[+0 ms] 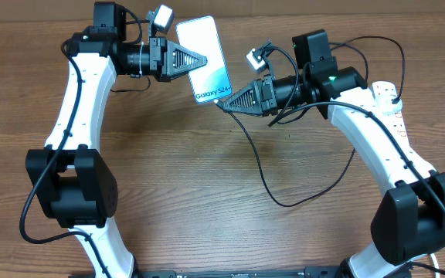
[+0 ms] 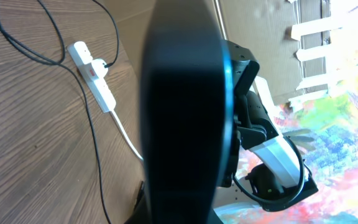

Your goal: Plug charger to phone and switch on socket

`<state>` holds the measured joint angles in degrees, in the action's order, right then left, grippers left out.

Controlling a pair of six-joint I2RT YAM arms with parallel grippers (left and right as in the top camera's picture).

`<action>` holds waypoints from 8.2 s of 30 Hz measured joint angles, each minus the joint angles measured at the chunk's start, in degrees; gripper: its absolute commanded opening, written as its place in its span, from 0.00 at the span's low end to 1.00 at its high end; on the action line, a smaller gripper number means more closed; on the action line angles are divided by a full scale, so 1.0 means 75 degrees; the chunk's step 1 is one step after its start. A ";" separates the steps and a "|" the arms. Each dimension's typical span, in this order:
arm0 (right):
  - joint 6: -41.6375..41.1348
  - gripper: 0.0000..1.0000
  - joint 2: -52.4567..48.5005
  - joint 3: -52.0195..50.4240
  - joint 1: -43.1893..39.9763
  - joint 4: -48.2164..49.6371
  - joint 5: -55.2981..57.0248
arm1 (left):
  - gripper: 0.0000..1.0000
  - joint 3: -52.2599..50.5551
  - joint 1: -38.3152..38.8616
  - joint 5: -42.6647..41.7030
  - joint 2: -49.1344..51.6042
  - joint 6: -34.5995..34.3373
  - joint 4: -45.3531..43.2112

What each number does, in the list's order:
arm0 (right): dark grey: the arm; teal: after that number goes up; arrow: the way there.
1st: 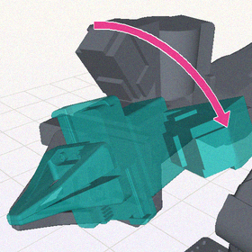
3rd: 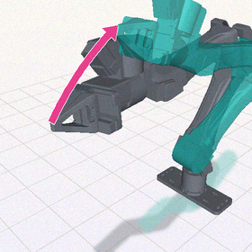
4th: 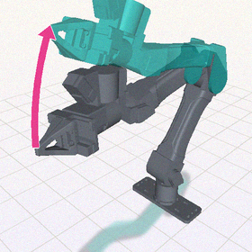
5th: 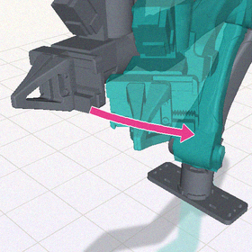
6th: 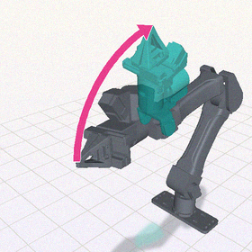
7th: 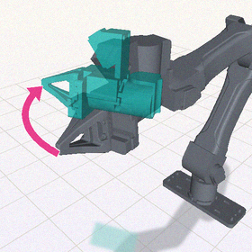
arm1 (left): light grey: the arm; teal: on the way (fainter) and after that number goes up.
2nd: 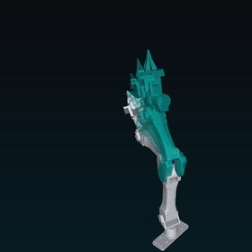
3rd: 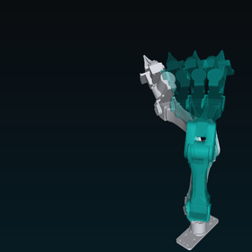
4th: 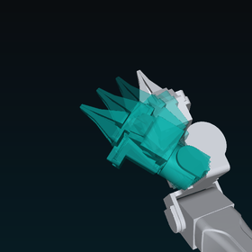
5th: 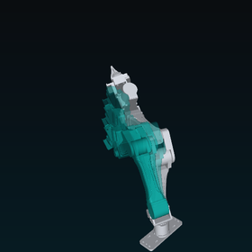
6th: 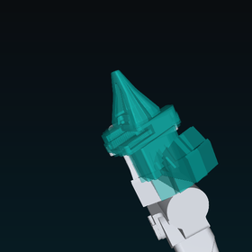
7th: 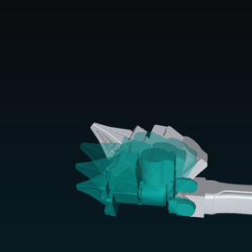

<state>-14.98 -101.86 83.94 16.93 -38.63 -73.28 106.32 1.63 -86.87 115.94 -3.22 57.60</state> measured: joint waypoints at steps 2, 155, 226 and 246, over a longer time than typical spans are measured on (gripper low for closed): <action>-0.0003 0.04 0.0000 0.0000 0.0000 0.0009 0.0032 | 0.04 0.0000 0.0000 0.0055 0.0000 -0.0082 0.0000; 0.0828 0.04 -0.4919 0.5351 0.1463 -0.3582 0.5190 | 0.04 0.0000 -0.1486 0.2104 0.0003 0.0344 0.0184; 0.1644 0.04 -0.3497 0.5406 0.1376 -0.3144 0.0029 | 0.04 0.0000 -0.1915 -0.0082 0.0003 -0.0580 -0.0312; 0.1580 0.04 -0.3500 0.5406 0.1346 -0.3191 0.0026 | 0.04 0.0000 -0.1813 -0.0082 0.0003 -0.0580 -0.0402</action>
<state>-3.14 -128.11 124.49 27.03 -62.57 -73.08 106.32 -11.97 -87.48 115.96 -7.57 54.59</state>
